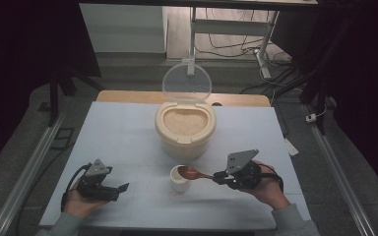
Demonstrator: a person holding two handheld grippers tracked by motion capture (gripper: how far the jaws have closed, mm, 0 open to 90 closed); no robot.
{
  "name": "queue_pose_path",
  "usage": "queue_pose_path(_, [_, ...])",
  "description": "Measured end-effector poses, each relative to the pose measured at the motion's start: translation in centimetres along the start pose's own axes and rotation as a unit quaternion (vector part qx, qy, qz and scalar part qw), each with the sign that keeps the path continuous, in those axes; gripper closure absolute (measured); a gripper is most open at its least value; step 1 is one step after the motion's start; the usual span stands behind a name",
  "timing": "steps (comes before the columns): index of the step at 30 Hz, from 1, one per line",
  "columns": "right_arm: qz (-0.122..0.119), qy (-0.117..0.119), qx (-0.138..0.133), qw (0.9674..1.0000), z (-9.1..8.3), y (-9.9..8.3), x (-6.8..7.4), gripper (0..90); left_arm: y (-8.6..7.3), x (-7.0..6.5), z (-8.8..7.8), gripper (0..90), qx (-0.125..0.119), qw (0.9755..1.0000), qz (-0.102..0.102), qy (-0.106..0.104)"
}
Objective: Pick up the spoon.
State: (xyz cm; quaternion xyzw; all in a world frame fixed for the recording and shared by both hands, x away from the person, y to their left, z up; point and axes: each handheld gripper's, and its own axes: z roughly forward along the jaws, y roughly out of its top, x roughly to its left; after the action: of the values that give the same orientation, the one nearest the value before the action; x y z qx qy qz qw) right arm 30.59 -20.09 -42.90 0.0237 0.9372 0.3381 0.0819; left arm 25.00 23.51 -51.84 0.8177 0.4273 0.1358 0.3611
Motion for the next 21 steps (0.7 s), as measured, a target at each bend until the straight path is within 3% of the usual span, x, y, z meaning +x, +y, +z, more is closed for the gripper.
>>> queue_pose_path(13, [-0.022,0.015,-0.006,0.9996,2.1,1.9,0.6,80.3,0.2,-0.2,-0.2,11.0,-0.003,1.0000,0.001,-0.004])
queue_pose_path(18, [-0.026,0.017,-0.006,0.9995,2.3,2.3,0.8,80.3,1.5,-0.9,-1.4,11.0,-0.027,0.9990,0.008,-0.034])
queue_pose_path(21, [-0.031,0.016,0.000,0.9994,2.3,2.6,0.8,80.3,2.9,-1.9,-2.3,11.0,-0.034,0.9974,0.023,-0.060])
